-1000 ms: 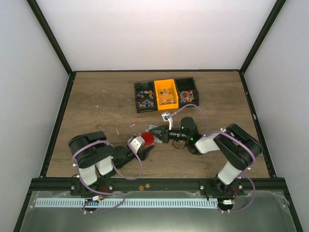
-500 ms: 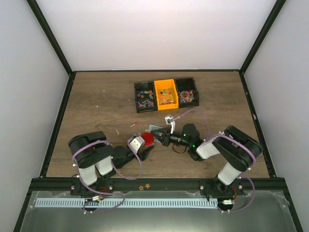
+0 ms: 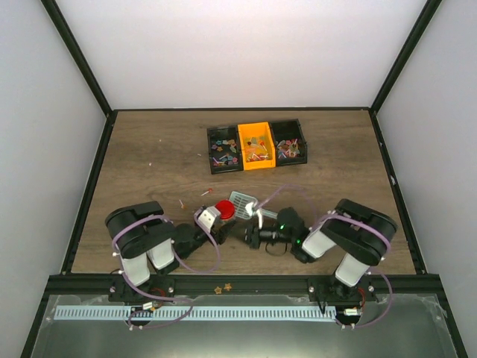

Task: Pack the candies
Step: Screw the bottle lid onto the packing bottle.

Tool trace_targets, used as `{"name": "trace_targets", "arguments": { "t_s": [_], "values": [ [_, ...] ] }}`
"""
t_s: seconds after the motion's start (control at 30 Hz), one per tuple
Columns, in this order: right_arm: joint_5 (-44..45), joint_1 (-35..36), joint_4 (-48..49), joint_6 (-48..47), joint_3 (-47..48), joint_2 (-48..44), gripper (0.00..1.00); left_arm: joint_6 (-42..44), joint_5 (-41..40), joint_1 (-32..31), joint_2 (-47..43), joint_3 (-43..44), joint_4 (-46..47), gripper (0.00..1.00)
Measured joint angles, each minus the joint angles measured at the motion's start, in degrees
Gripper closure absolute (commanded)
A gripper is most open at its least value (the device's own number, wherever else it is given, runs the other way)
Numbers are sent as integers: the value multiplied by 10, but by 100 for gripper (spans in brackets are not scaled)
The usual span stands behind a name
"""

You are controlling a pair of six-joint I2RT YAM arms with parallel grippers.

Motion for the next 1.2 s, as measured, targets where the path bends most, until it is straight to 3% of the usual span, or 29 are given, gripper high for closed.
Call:
{"name": "trace_targets", "arguments": {
  "t_s": [0.13,0.4,0.47,0.6,0.73,0.93,1.2],
  "values": [
    [-86,92,-26,10,-18,35,99,1,-4,2,6,7,0,33],
    [-108,90,-50,20,-44,8,99,2,-4,2,7,7,0,33],
    [-105,73,-76,16,-43,-26,99,3,-4,2,7,7,0,33],
    [-90,18,-177,-11,-25,-133,84,5,-4,2,7,7,0,33],
    [-79,-38,-280,-58,31,-189,83,8,-2,2,7,7,0,31],
    [-82,-76,-370,-118,126,-140,82,18,6,2,8,8,0,30],
    [-118,-96,-369,-143,174,-61,82,34,20,5,10,8,0,29]
  ]
}}
